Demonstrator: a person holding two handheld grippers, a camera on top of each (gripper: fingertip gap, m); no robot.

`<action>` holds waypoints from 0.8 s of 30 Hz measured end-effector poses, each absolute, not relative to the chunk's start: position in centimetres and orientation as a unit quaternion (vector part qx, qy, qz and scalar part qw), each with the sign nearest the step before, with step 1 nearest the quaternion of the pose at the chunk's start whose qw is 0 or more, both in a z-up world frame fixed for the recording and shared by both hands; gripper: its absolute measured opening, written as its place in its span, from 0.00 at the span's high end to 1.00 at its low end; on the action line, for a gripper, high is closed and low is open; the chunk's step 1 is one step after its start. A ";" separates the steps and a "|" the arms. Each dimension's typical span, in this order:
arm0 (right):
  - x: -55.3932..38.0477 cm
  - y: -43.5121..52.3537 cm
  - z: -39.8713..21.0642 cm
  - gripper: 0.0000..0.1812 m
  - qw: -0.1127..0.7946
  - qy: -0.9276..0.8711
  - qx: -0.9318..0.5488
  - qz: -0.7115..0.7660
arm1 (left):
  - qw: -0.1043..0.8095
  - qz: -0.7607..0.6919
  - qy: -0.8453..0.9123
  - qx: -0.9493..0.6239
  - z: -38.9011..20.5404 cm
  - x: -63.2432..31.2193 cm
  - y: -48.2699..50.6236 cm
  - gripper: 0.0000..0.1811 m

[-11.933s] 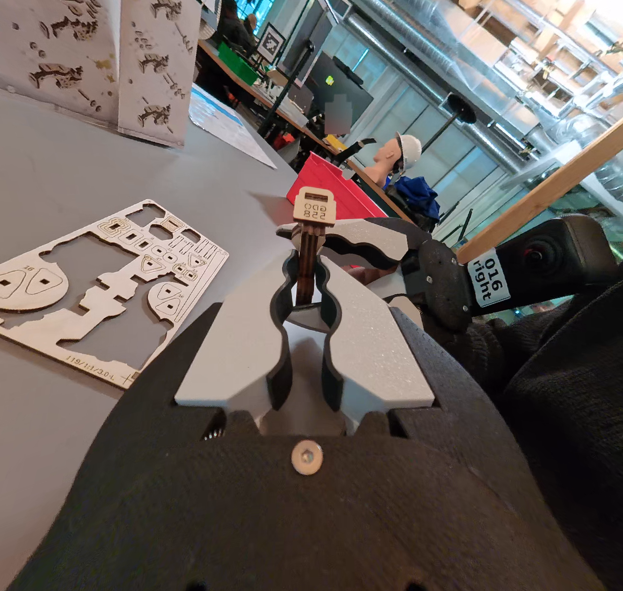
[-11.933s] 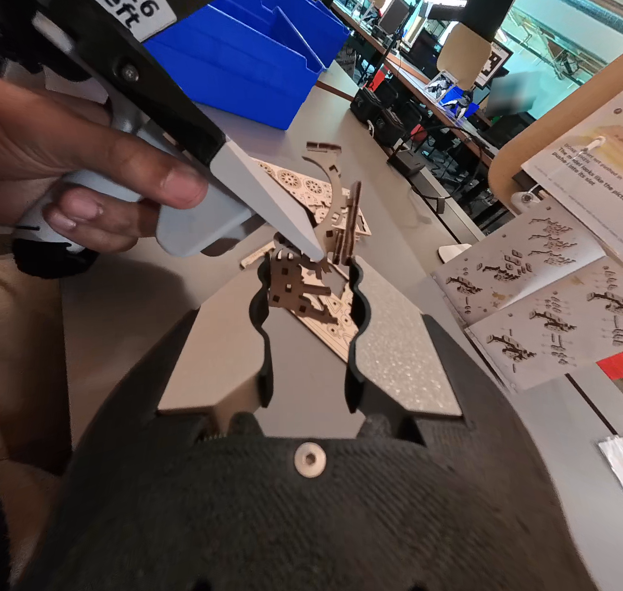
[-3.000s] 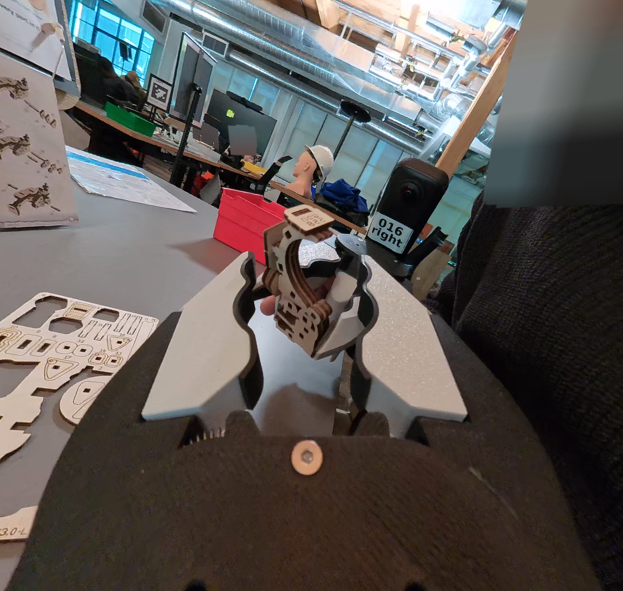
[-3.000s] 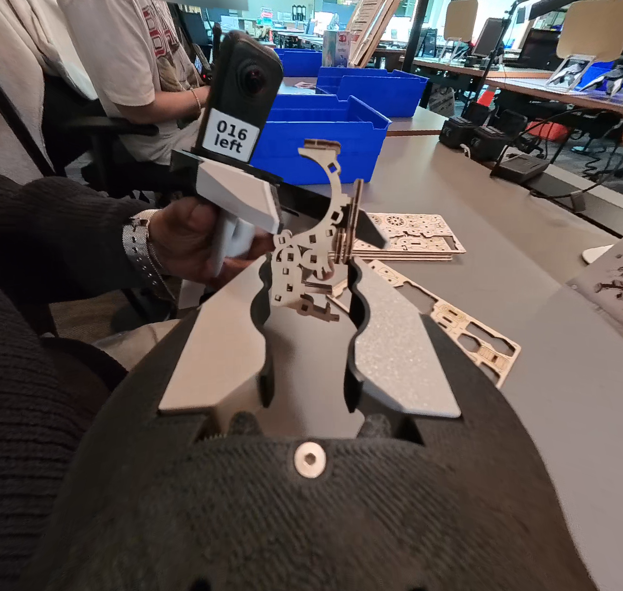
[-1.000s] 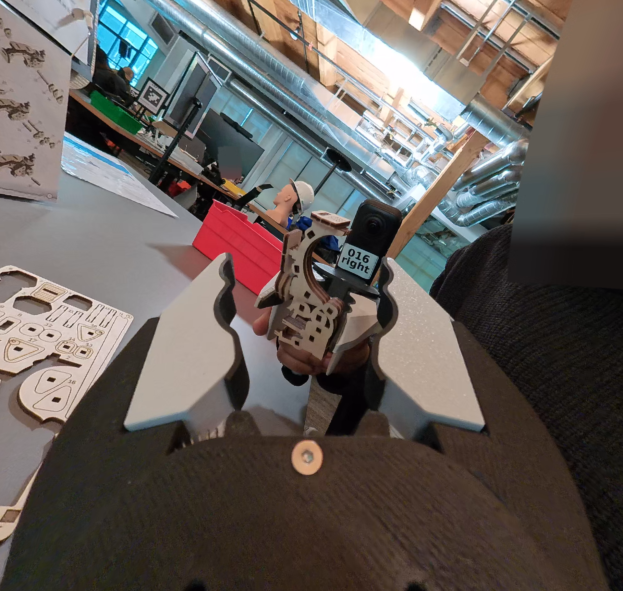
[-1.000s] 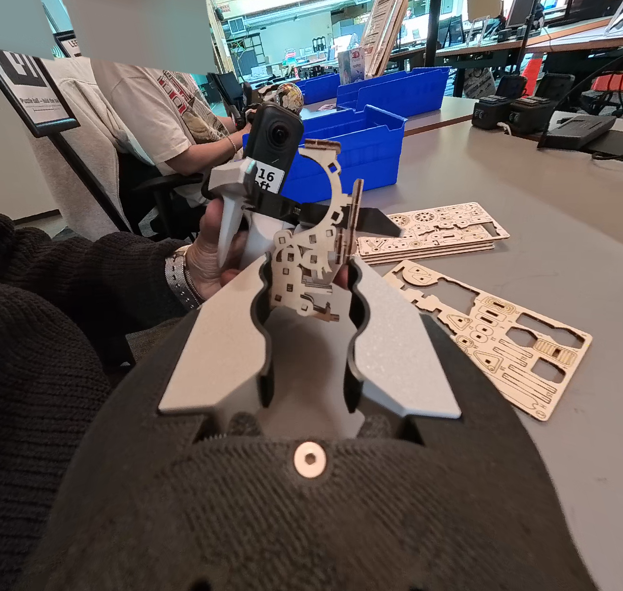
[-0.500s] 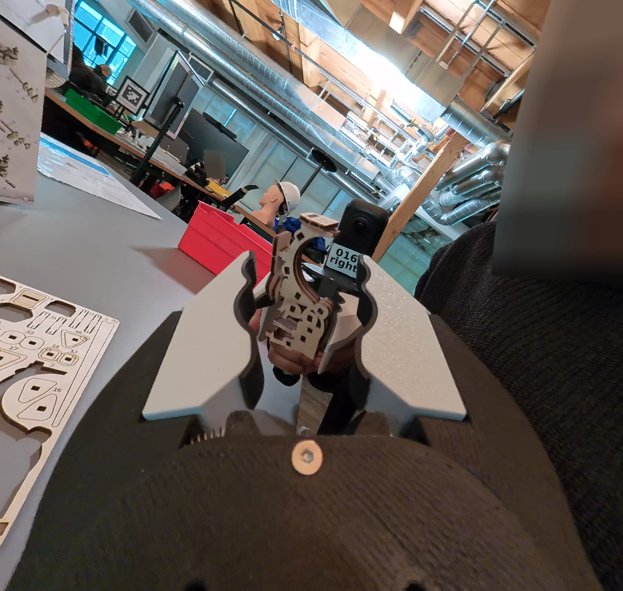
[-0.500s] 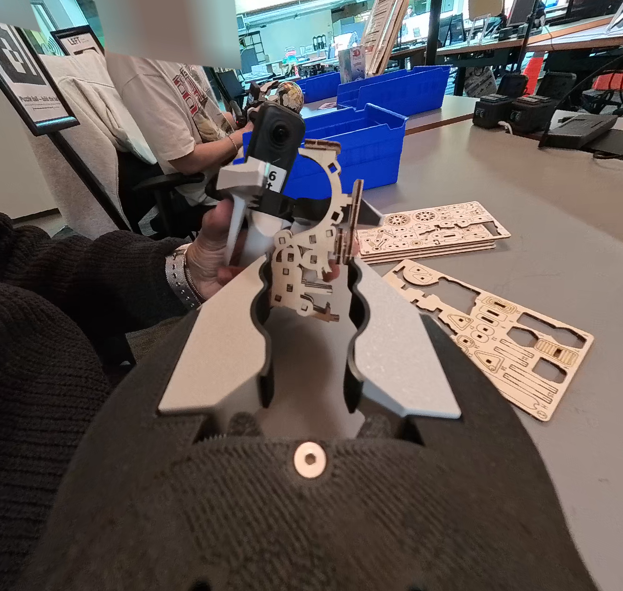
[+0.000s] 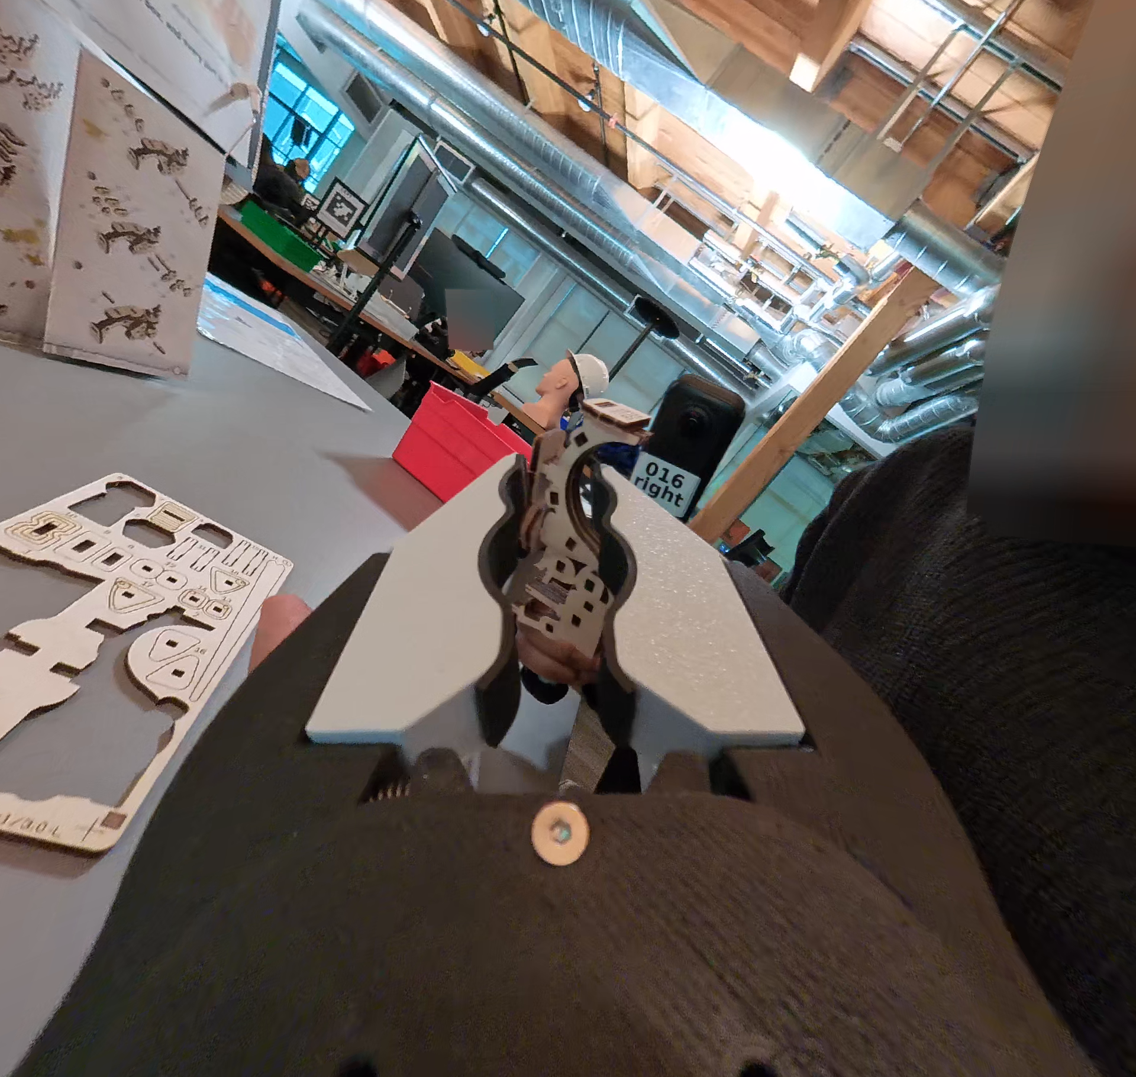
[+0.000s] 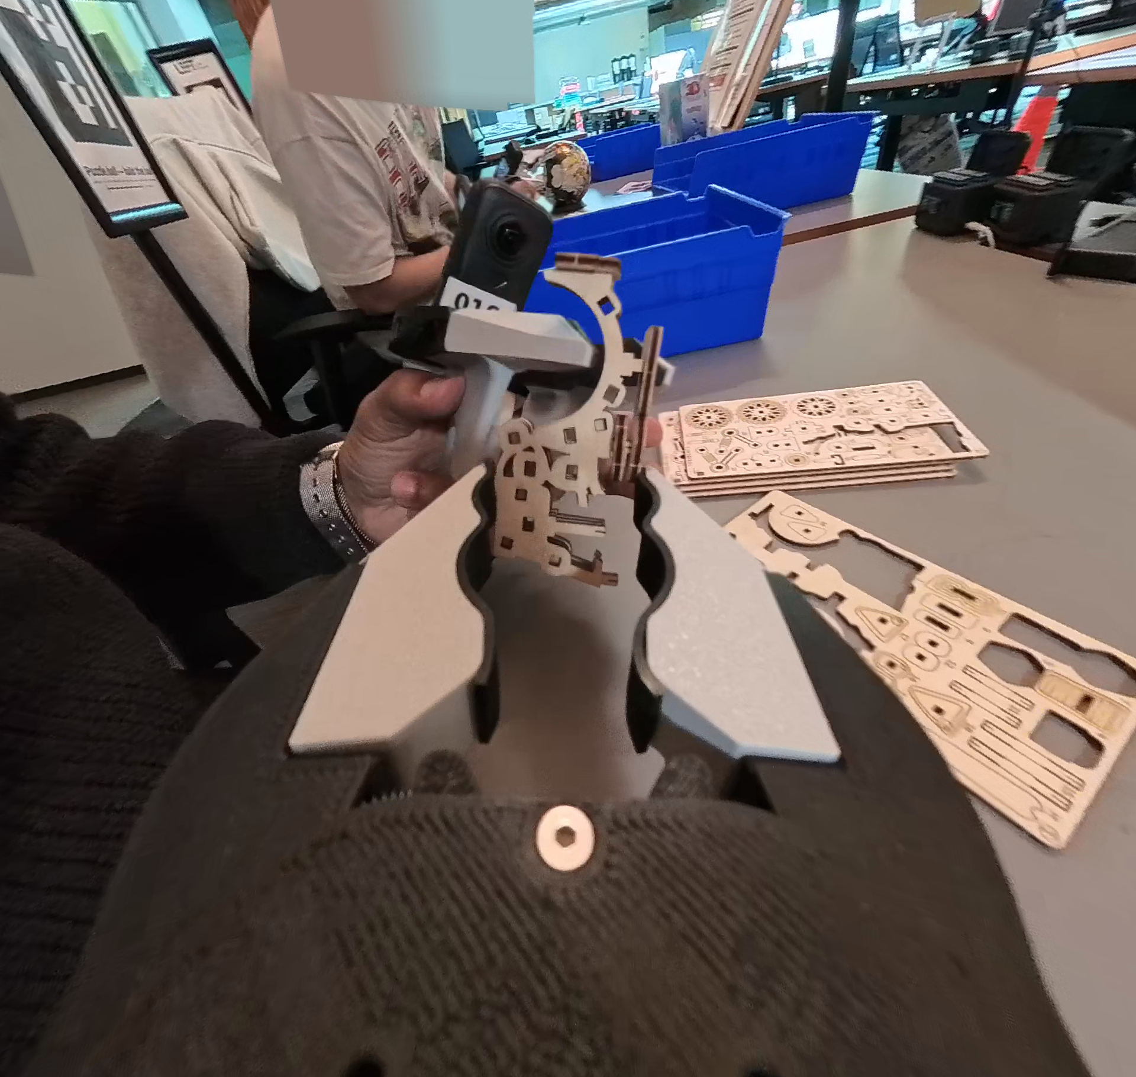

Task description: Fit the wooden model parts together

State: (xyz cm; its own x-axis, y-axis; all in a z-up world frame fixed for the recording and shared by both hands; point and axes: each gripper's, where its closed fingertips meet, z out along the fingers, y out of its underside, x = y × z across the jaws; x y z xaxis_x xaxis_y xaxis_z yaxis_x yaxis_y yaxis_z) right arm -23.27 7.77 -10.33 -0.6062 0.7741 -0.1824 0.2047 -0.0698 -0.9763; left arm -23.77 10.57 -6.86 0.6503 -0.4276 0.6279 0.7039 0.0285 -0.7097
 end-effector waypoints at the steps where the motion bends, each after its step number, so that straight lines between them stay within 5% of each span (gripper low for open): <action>1: -23.4 7.4 -10.3 0.75 0.223 -0.645 -0.376 0.627 | 0.711 -0.396 -0.121 -0.568 -6.7 -23.8 10.1 0.88; 12: -24.2 3.3 -9.8 0.75 0.145 -0.661 -0.322 0.663 | 0.743 -0.370 -0.100 -0.549 -5.9 -22.8 6.1 0.65; 24: -23.9 5.1 -10.0 0.75 0.154 -0.647 -0.351 0.659 | 0.733 -0.381 -0.079 -0.558 -6.0 -22.1 7.9 0.43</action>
